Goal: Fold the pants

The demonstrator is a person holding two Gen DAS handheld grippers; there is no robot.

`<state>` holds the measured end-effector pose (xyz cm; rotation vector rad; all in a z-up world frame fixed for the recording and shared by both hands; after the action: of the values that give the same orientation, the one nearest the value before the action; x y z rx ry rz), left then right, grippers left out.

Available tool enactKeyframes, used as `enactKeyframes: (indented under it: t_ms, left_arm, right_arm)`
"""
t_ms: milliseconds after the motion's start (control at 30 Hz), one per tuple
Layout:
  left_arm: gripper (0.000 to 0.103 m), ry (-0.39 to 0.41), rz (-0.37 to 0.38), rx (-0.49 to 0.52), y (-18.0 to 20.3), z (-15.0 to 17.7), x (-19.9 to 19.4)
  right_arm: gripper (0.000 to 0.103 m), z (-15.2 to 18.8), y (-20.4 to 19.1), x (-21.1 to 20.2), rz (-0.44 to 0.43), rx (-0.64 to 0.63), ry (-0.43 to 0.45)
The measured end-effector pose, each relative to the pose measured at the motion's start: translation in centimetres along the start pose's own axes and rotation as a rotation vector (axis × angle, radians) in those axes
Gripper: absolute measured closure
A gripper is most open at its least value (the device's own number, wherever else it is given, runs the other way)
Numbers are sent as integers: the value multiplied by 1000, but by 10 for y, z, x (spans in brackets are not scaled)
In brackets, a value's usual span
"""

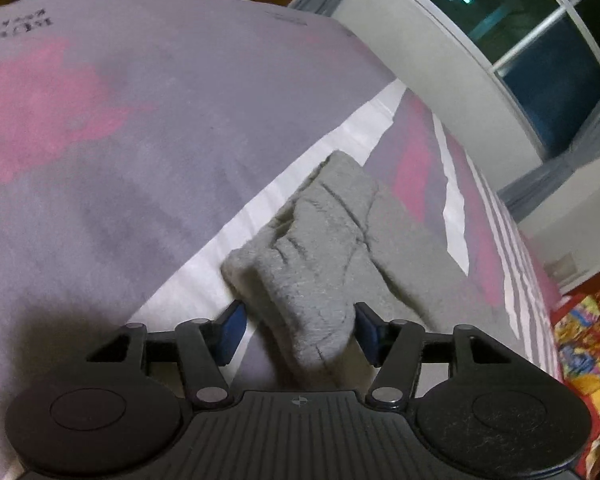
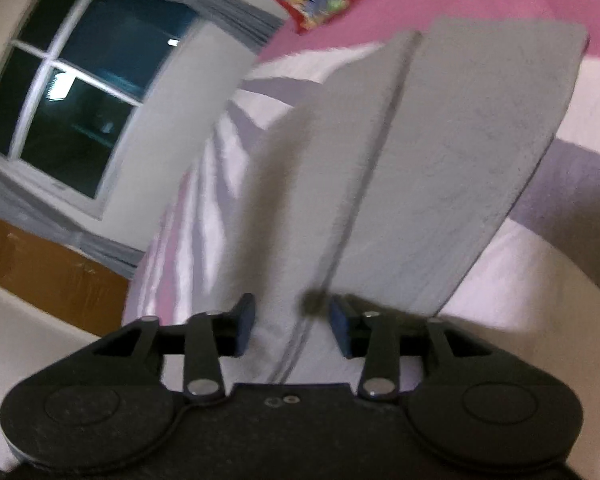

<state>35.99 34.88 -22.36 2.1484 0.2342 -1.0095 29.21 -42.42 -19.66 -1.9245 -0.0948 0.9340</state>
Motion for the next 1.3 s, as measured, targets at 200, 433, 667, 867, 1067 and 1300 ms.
enactKeyframes:
  t_ms: [200, 433, 667, 867, 1067, 1300]
  left_arm:
    - [43, -12, -16, 25, 4, 1, 6]
    - [42, -32, -2, 35, 2, 1, 6]
    - [42, -35, 9, 34, 1, 0, 8]
    - [42, -34, 7, 40, 2, 2, 8]
    - [41, -24, 0, 44, 3, 5, 9]
    - [41, -26, 6, 44, 2, 5, 10]
  right_arm:
    - [81, -29, 19, 20, -35, 79, 52]
    - [99, -32, -18, -29, -24, -85, 172]
    - [99, 4, 38, -35, 100, -41, 85]
    - [79, -37, 59, -36, 12, 38, 156]
    - [89, -99, 81, -16, 79, 136, 186]
    - [98, -104, 25, -50, 135, -154, 249]
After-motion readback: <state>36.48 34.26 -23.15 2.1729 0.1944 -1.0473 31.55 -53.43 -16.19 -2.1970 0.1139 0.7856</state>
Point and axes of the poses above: each gripper's, at about its wrist camera, not at the fingertips, and x roughly the way its jaws point, y to its right, z to its underside, the point moved 6 cm from there along x, roughly the way its jaws point, and after that the axes turned 6 degrees about -y, right-handed, at the moved point
